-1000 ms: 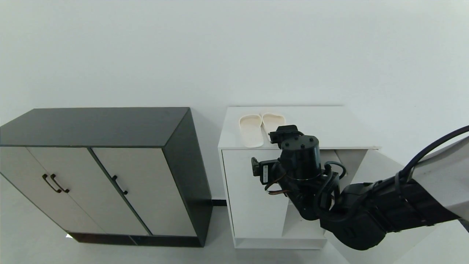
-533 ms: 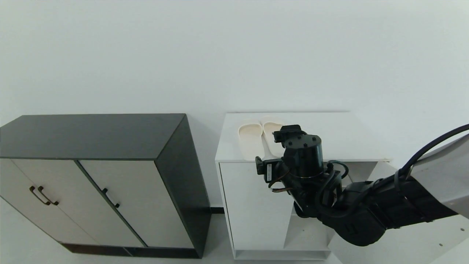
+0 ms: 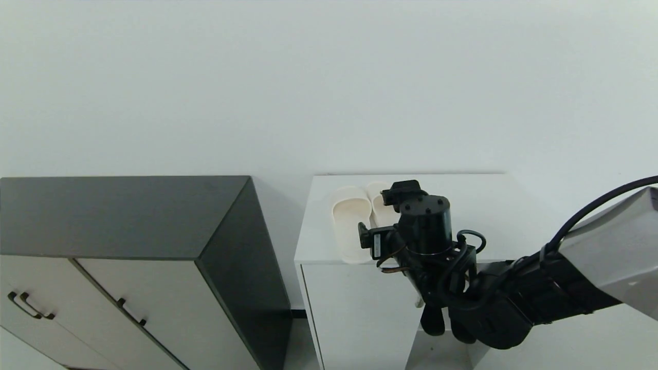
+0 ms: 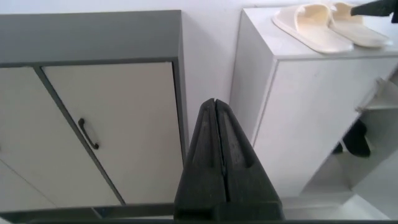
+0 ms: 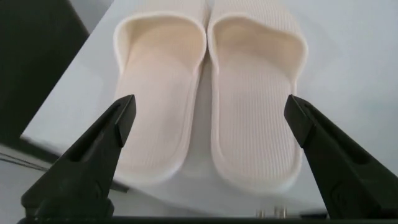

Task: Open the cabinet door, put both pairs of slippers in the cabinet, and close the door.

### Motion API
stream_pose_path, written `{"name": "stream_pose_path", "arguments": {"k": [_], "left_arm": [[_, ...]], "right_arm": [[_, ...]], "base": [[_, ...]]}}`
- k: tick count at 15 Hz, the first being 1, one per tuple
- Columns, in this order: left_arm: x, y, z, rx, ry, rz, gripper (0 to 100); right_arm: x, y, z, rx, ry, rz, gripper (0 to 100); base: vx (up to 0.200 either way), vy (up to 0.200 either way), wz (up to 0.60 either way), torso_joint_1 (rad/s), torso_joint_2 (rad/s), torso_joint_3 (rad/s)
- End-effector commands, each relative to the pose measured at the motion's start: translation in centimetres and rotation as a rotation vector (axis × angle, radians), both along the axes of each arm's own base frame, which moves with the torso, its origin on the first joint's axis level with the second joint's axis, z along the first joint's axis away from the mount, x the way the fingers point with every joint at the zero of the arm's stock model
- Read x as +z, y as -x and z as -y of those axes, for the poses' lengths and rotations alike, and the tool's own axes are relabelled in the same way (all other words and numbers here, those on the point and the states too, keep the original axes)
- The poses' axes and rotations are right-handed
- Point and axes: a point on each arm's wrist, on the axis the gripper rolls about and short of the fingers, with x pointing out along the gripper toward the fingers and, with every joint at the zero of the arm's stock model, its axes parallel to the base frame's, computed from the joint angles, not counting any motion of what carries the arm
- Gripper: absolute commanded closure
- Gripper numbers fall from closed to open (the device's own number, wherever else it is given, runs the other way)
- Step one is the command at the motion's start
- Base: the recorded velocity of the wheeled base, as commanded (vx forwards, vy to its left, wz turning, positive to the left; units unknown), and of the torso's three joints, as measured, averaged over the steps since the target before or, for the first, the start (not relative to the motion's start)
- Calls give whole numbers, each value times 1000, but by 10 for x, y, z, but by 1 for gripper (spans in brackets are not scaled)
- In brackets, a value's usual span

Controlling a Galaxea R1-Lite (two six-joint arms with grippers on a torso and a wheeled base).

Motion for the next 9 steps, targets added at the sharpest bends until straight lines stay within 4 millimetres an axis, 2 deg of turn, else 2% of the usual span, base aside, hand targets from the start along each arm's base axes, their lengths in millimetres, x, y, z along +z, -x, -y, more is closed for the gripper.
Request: {"name": "stream_pose_path", "arguments": {"k": [1, 2, 7, 9], "left_arm": [[0, 0, 0, 0, 0, -1, 100], [0, 0, 0, 0, 3, -3, 100], [0, 0, 0, 0, 3, 0, 100], [0, 0, 0, 0, 5, 0, 100]], "right_arm": [[-15, -2, -2, 7, 27, -8, 0], [-17, -2, -3, 13, 26, -5, 0], [-24, 0, -4, 30, 39, -23, 0], [-38, -5, -10, 30, 44, -43, 0]], "base": [[200, 0, 0, 2, 7, -2], [200, 0, 0, 2, 7, 7], [0, 0, 0, 0, 0, 0], [0, 0, 0, 0, 0, 0]]}}
